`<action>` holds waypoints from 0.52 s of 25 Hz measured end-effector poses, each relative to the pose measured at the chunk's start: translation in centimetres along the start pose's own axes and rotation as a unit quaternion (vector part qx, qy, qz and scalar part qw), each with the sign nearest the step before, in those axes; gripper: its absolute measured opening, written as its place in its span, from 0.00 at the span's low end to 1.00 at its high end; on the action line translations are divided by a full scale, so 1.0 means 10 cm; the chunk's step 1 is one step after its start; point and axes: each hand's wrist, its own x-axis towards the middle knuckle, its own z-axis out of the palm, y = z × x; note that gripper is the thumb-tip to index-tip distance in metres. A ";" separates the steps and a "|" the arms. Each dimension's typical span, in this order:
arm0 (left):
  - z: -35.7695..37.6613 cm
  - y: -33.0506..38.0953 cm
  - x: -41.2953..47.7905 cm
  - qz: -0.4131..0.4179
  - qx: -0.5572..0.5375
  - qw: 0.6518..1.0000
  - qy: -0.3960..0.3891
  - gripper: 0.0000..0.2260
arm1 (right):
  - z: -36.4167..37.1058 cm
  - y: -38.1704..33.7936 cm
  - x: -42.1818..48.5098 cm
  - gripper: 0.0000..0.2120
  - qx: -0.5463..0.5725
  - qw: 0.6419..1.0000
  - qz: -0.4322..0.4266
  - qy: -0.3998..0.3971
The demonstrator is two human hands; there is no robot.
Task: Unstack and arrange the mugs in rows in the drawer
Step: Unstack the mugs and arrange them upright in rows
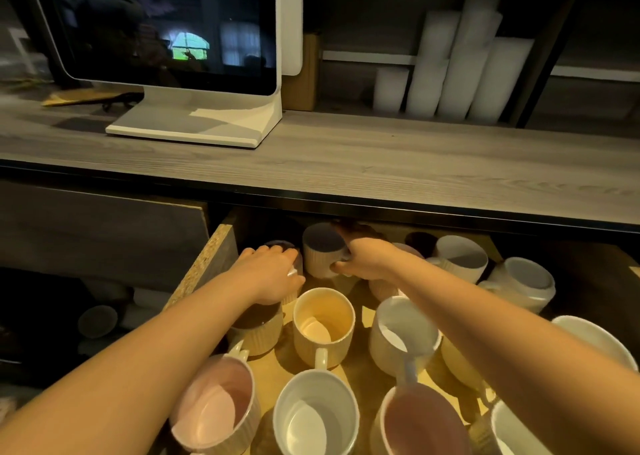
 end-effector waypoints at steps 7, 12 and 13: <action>-0.02 -0.10 0.04 0.032 0.000 0.998 -0.063 0.28 | 0.04 -0.11 0.38 0.31 0.056 0.995 0.053 -0.056; -0.01 -0.13 0.07 0.035 -0.008 0.998 -0.058 0.26 | 0.00 -0.14 0.35 0.28 0.035 0.993 0.053 -0.102; -0.01 -0.13 0.07 0.035 -0.010 0.998 -0.056 0.26 | -0.03 -0.17 0.30 0.28 0.048 0.991 0.053 -0.111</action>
